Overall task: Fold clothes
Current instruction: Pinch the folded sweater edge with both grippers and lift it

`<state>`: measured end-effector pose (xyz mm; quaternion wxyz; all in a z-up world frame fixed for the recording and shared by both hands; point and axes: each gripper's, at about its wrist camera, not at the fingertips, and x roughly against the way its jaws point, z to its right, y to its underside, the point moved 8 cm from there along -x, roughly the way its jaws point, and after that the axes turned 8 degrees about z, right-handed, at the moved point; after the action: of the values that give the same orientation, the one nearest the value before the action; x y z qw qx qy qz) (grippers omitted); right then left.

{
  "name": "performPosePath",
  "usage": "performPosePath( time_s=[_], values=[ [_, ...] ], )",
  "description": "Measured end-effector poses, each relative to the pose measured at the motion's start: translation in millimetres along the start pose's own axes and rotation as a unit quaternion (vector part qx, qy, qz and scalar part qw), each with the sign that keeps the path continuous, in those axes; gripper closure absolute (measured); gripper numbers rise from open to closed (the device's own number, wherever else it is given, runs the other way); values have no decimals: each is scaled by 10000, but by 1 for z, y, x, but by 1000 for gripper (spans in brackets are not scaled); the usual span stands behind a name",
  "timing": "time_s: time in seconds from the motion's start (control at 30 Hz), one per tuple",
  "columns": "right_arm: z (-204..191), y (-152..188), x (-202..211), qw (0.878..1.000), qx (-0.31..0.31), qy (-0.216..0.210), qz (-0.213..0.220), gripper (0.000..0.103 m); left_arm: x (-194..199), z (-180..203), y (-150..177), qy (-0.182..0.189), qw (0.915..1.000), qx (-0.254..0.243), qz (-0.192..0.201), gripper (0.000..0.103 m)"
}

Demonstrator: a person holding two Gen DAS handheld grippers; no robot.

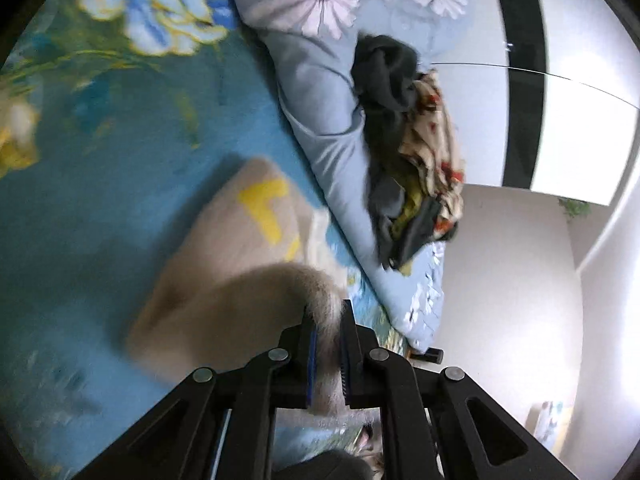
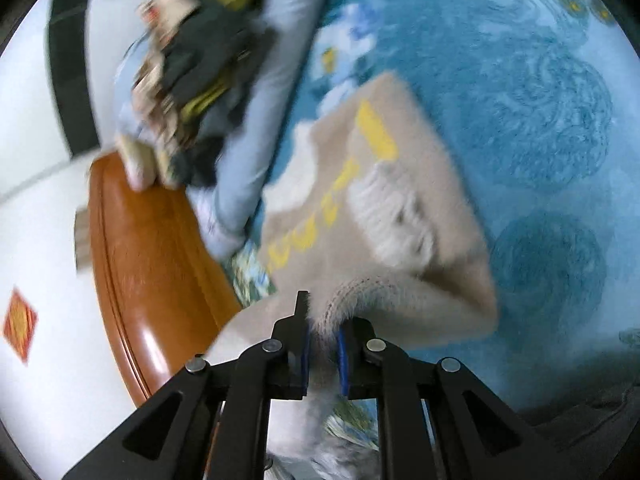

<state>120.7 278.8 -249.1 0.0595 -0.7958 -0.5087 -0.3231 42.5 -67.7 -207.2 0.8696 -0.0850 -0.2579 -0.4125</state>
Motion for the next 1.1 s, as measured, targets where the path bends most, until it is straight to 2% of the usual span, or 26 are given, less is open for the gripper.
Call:
performPosePath(
  time_s=[0.13,0.17,0.2,0.27,0.3,0.33,0.37,0.43,0.47,0.5,0.57,0.63,0.7,0.73,0.83,0.9,1.07,1.1],
  values=[
    [6,-24,-16,9992,-315,88,231,87,-44,-1,-21,-241,9994,253,20,89],
    [6,-27,-18,9991,-320,86,275,81,-51,-4,-25,-265,9991,339,8,83],
    [5,-30,-19,9990,-314,83,310,76,-52,-4,-26,-173,9992,373,1,72],
    [2,-33,-18,9991,-209,15,382,57,-52,-3,-30,31,9991,424,-1,56],
    [-1,-34,-17,9990,-145,-37,430,54,-46,1,-30,219,9990,384,48,48],
    [-3,-36,-15,9988,-72,-82,483,50,-39,4,-31,388,9987,315,109,44],
    [-4,-38,-11,9983,56,-59,569,48,-29,8,-31,427,9988,106,214,38],
    [-2,-41,3,9949,460,249,860,44,-13,10,-30,58,9974,-588,413,33],
    [3,-43,8,9912,661,554,1009,38,-13,5,-27,-333,9938,-991,374,32],
    [11,-45,12,9857,845,944,1110,36,-14,1,-24,-723,9871,-1391,335,32],
    [21,-46,9,9802,964,1341,1089,35,-23,-11,-19,-1309,9726,-1917,126,32],
    [29,-44,-2,9828,826,1355,941,35,-40,-22,-13,-1728,9591,-2235,-159,31],
    [28,-42,-15,9869,655,1193,867,34,-58,-30,-11,-1834,9555,-2283,-361,31],
    [27,-42,-22,9879,604,1141,856,32,-66,-35,-12,-1912,9549,-2239,-393,30],
    [28,-45,-33,9829,804,1323,993,23,-77,-41,-18,-1867,9616,-1974,-377,23],
    [31,-47,-39,9784,935,1498,1073,23,-80,-44,-22,-1818,9667,-1774,-321,22],
    [25,-37,-64,9808,947,1372,1014,22,-77,-46,-21,-1712,9722,-1593,-93,22],
    [22,-34,-68,9778,1040,1484,1051,22,-76,-46,-19,-1686,9737,-1534,-50,24]
  ],
)
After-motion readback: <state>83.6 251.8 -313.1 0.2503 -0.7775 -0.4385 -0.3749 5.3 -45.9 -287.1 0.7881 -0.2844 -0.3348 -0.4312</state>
